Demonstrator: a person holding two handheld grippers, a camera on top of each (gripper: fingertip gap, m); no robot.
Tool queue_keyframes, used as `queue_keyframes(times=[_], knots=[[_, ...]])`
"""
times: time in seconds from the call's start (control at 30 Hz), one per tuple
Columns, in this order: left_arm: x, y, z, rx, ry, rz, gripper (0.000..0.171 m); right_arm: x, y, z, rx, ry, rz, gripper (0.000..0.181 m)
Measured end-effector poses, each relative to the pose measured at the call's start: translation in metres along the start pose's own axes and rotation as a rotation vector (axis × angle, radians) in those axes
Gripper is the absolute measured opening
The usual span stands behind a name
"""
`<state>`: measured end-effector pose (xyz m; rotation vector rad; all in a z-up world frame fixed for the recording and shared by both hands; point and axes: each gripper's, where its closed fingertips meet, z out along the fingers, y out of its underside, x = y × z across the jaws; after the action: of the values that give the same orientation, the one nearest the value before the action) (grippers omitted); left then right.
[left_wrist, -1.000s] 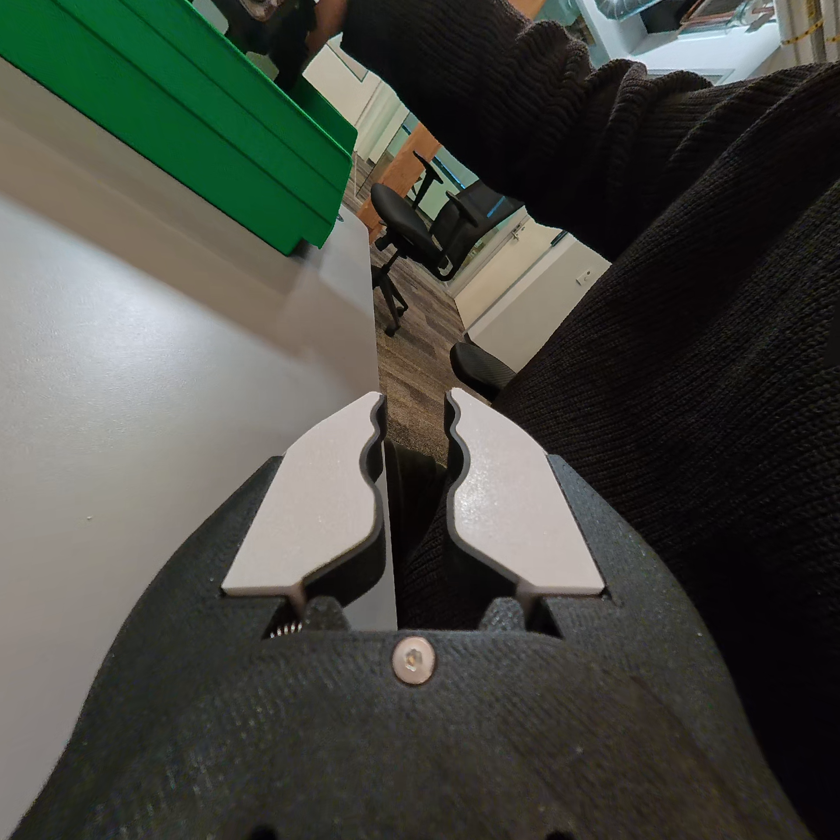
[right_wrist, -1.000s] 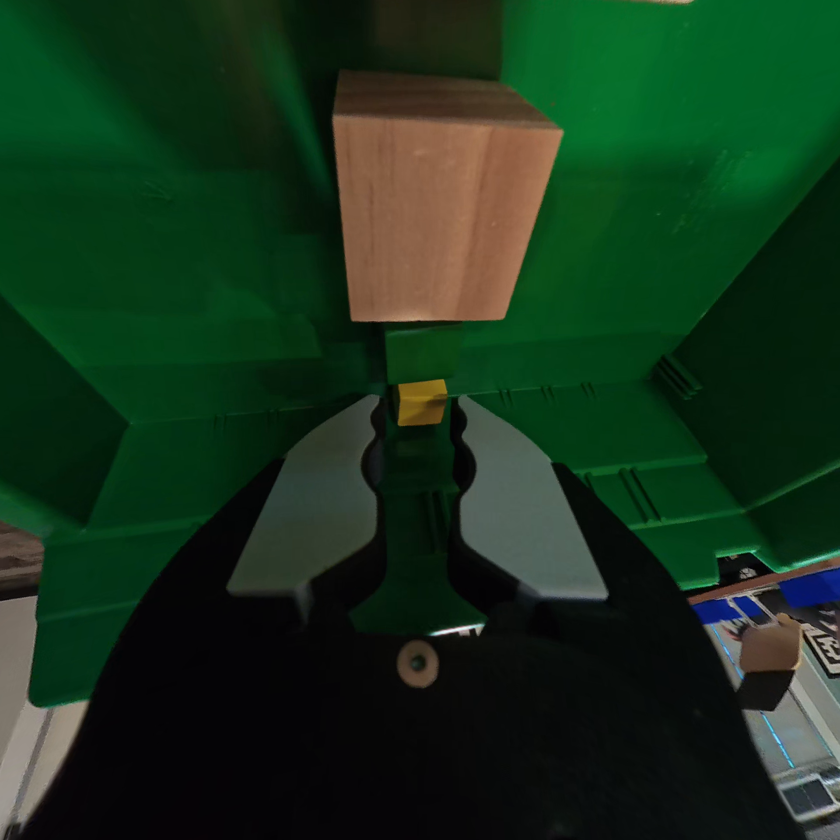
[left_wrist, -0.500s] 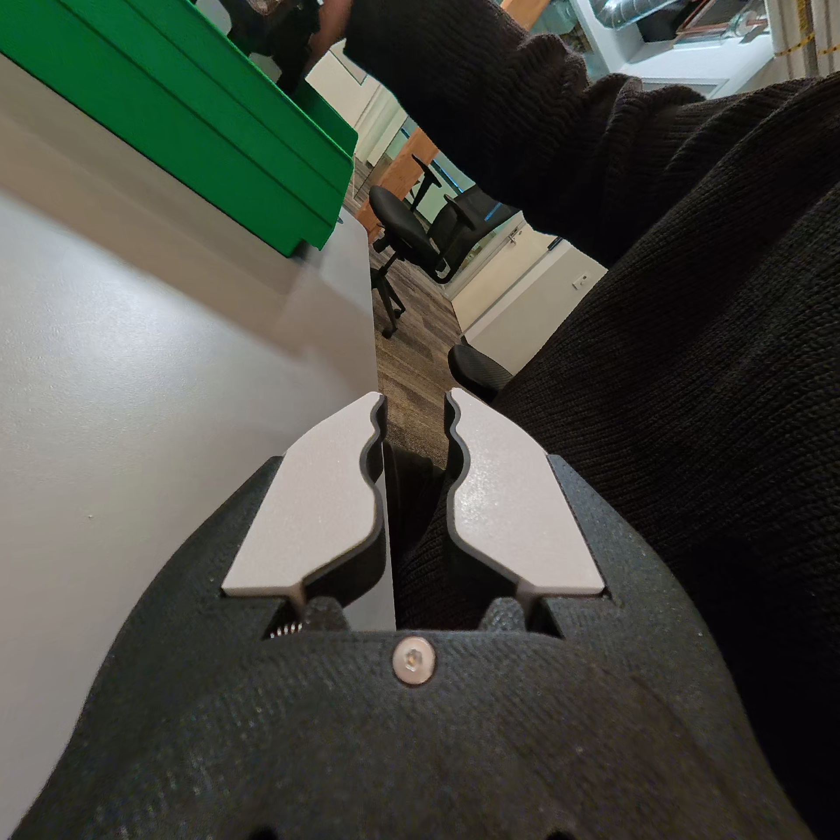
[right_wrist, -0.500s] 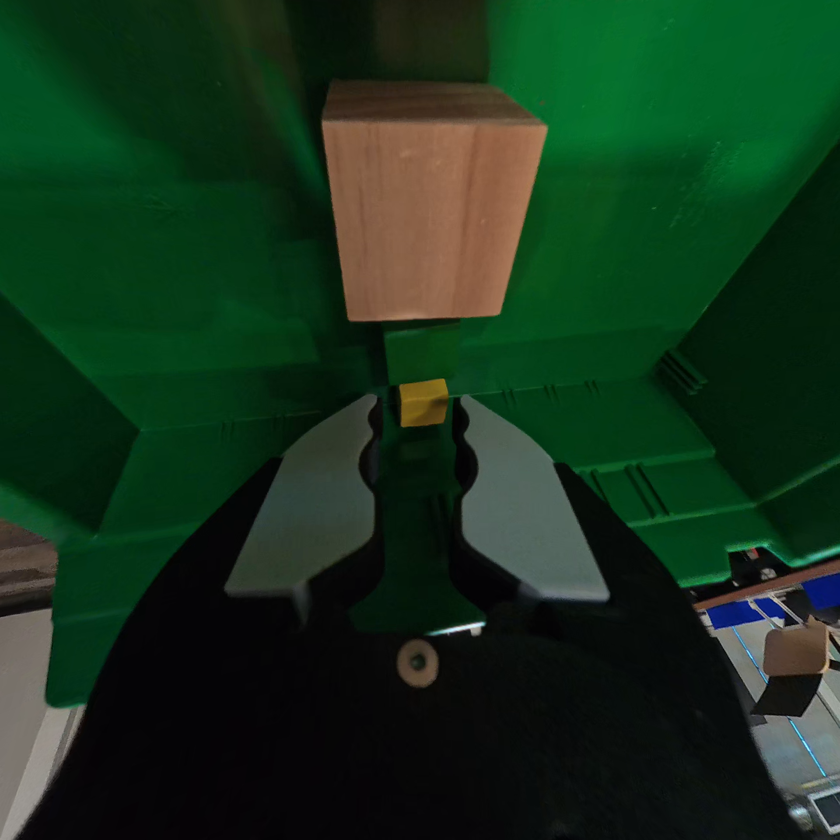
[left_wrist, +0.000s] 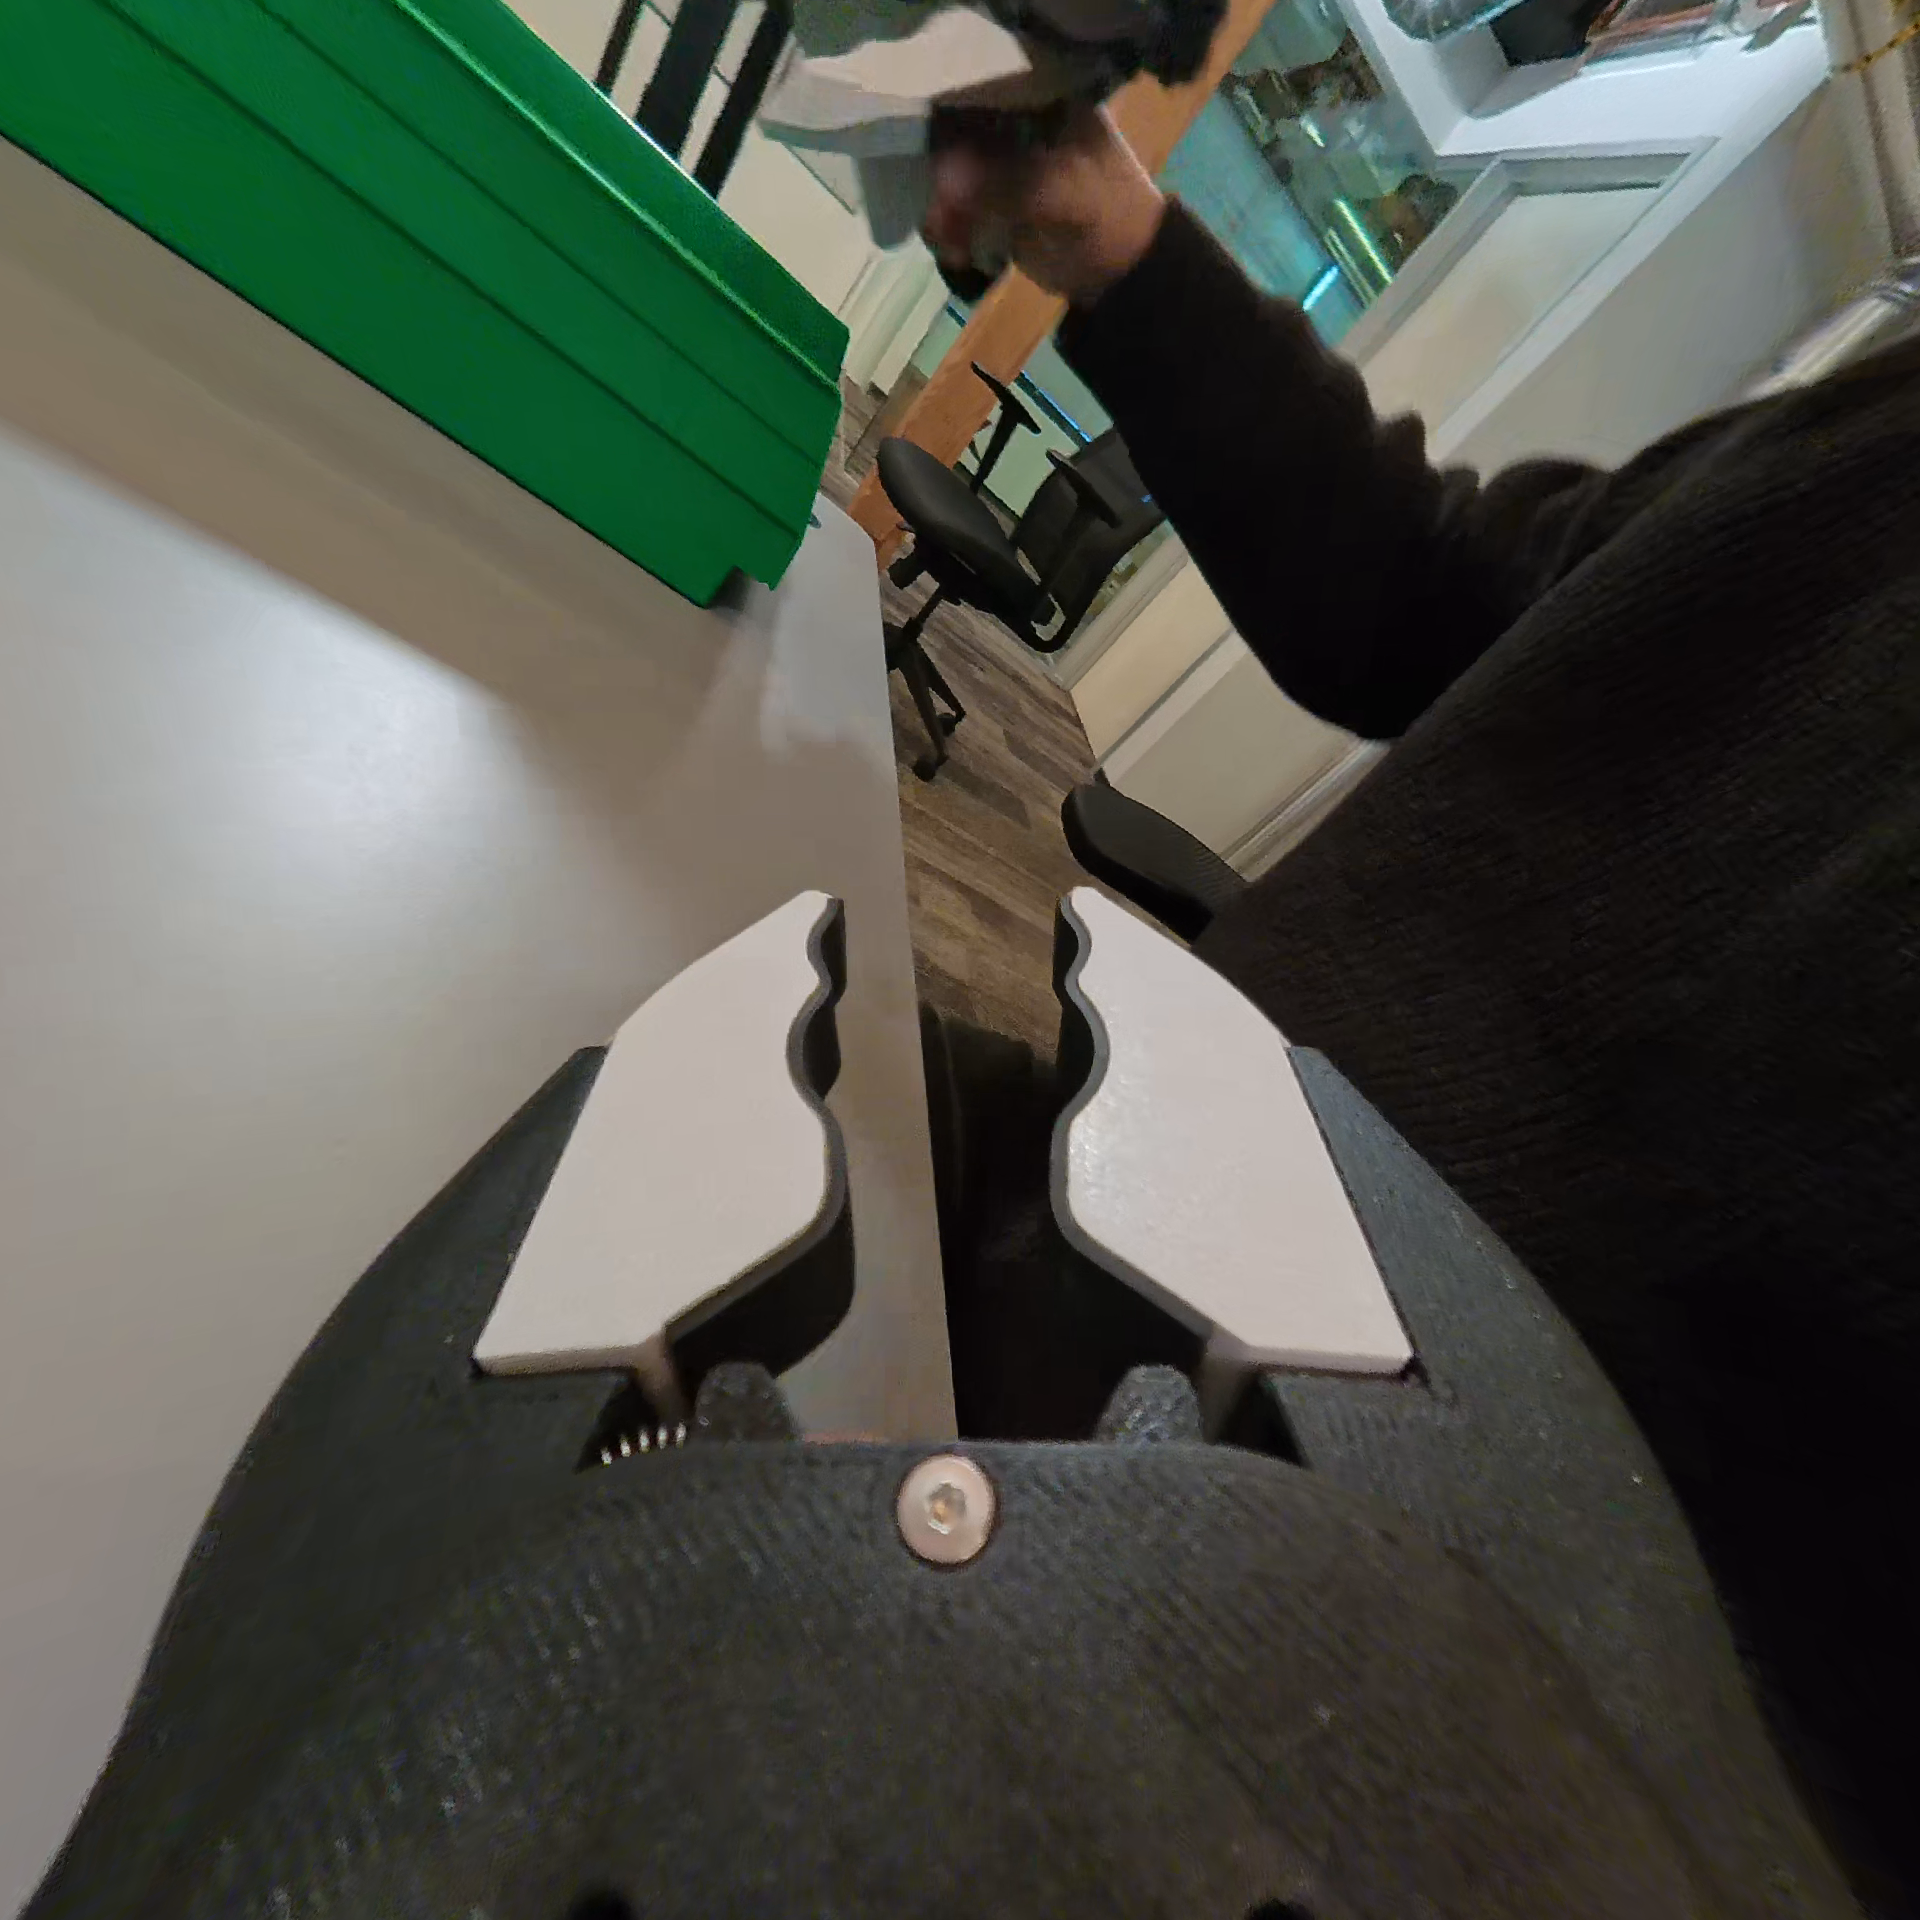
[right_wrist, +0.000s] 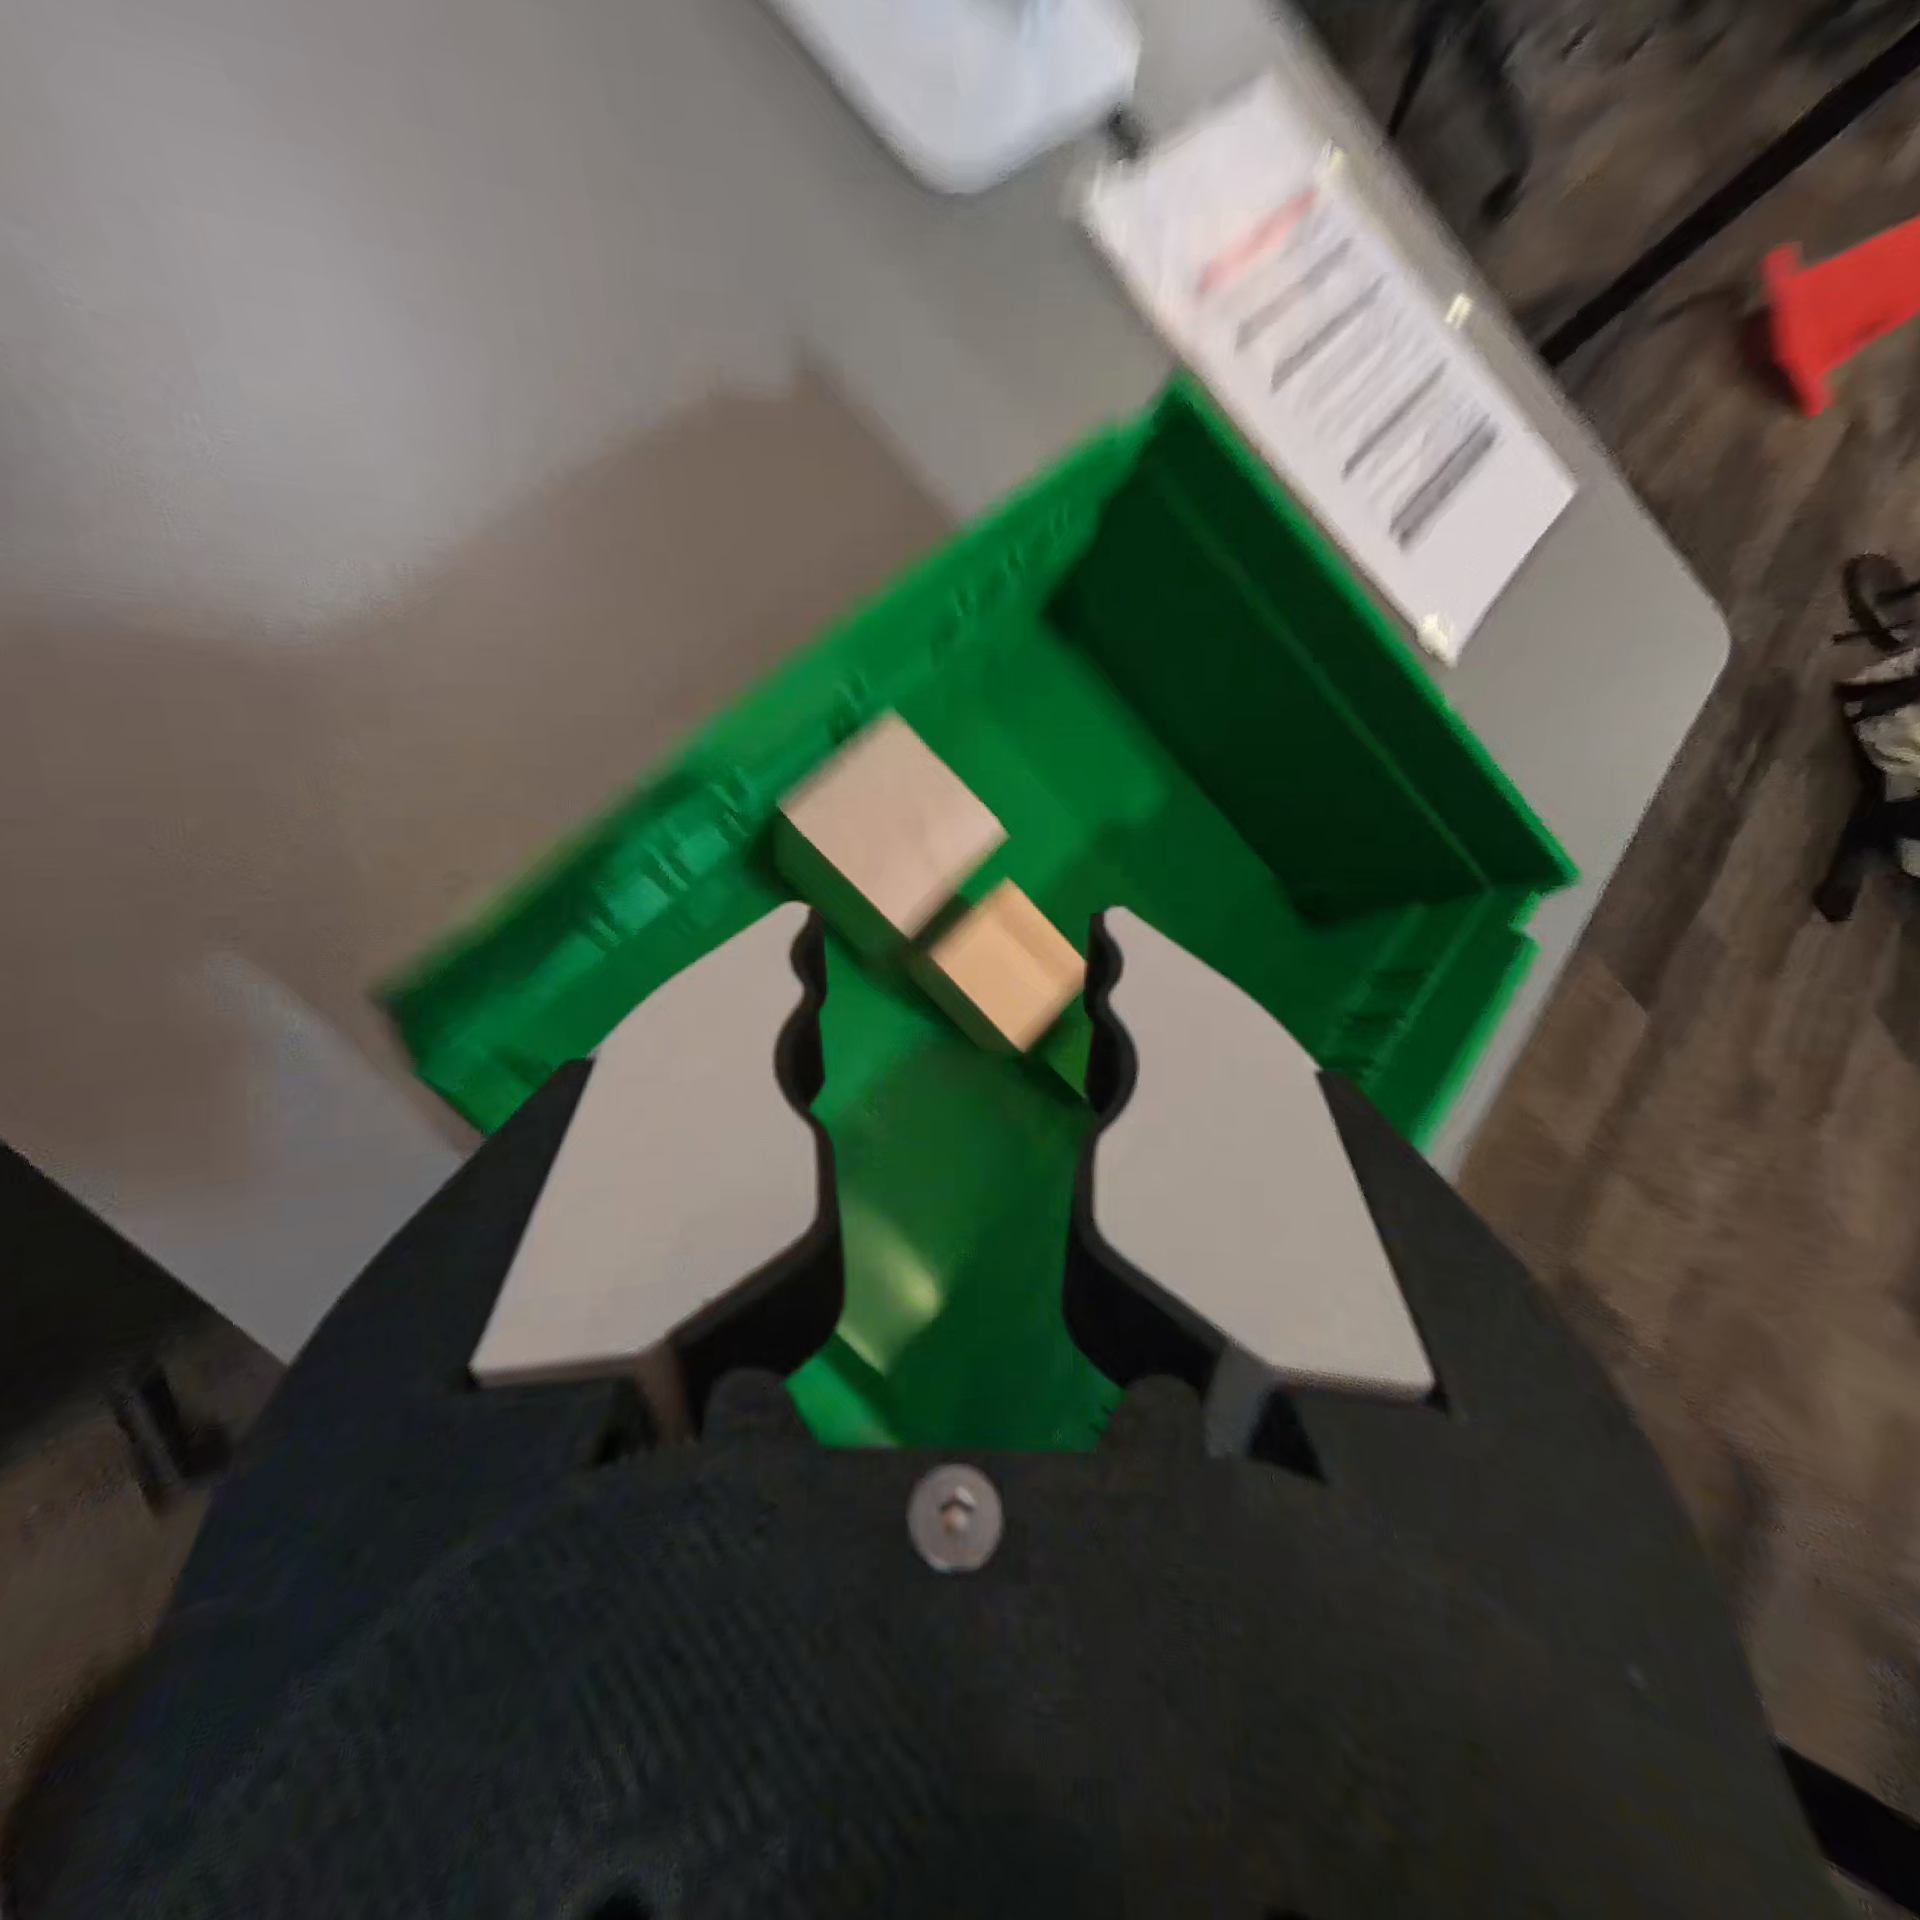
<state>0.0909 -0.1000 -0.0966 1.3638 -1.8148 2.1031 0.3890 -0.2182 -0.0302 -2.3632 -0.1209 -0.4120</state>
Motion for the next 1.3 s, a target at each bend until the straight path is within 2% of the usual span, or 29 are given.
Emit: queue_keyframes(times=[0.07, 0.17, 0.27, 0.3, 0.33, 0.37, 0.4, 0.43, 0.57, 0.63, 0.7, 0.8, 0.87, 0.93, 1.0, 1.13, 1.3], knots=[[-0.003, -0.004, -0.002, 0.020, -0.039, 0.023, 0.040, -0.028, -0.029, -0.014, 0.168, 0.039, 0.086, 0.053], [-0.021, -0.018, -0.011, 0.098, -0.205, 0.120, 0.036, -0.054, -0.055, -0.030, 0.364, 0.191, 0.166, 0.064], [-0.033, -0.032, -0.026, 0.170, -0.339, 0.182, 0.039, -0.087, -0.076, -0.026, 0.548, 0.178, 0.341, 0.077], [-0.036, -0.036, -0.032, 0.195, -0.391, 0.201, 0.047, -0.100, -0.084, -0.020, 0.606, 0.132, 0.411, 0.081], [-0.036, -0.044, -0.038, 0.245, -0.430, 0.240, 0.058, -0.111, -0.089, -0.015, 0.642, 0.109, 0.483, 0.075], [-0.030, -0.057, -0.047, 0.331, -0.467, 0.308, 0.058, -0.119, -0.091, -0.010, 0.665, 0.117, 0.560, 0.054], [-0.023, -0.069, -0.057, 0.410, -0.519, 0.378, 0.058, -0.130, -0.094, -0.005, 0.690, 0.109, 0.606, 0.046], [-0.017, -0.079, -0.066, 0.462, -0.573, 0.434, 0.060, -0.141, -0.099, -0.002, 0.705, 0.097, 0.620, 0.049], [0.008, -0.090, -0.069, 0.480, -0.676, 0.562, 0.067, -0.176, -0.103, 0.017, 0.631, 0.121, 0.566, 0.062], [0.016, -0.093, -0.073, 0.535, -0.740, 0.602, 0.058, -0.190, -0.107, 0.021, 0.615, 0.088, 0.541, 0.046], [0.018, -0.093, -0.074, 0.575, -0.783, 0.573, 0.055, -0.197, -0.111, 0.023, 0.623, 0.070, 0.545, 0.041], [0.013, -0.088, -0.076, 0.611, -0.821, 0.472, 0.059, -0.200, -0.108, 0.033, 0.587, 0.085, 0.548, 0.048], [0.010, -0.082, -0.080, 0.631, -0.812, 0.407, 0.049, -0.193, -0.092, 0.048, 0.451, 0.175, 0.504, 0.052], [0.005, -0.080, -0.089, 0.658, -0.835, 0.375, 0.046, -0.174, -0.075, 0.056, 0.335, 0.324, 0.451, 0.044], [-0.001, -0.077, -0.094, 0.641, -0.851, 0.363, 0.048, -0.161, -0.064, 0.057, 0.282, 0.434, 0.389, 0.033], [-0.007, -0.076, -0.092, 0.611, -0.853, 0.345, 0.054, -0.157, -0.061, 0.056, 0.279, 0.506, 0.282, 0.033], [-0.019, -0.066, -0.077, 0.502, -0.844, 0.298, 0.068, -0.174, -0.085, 0.054, 0.413, 0.385, 0.283, 0.032]])
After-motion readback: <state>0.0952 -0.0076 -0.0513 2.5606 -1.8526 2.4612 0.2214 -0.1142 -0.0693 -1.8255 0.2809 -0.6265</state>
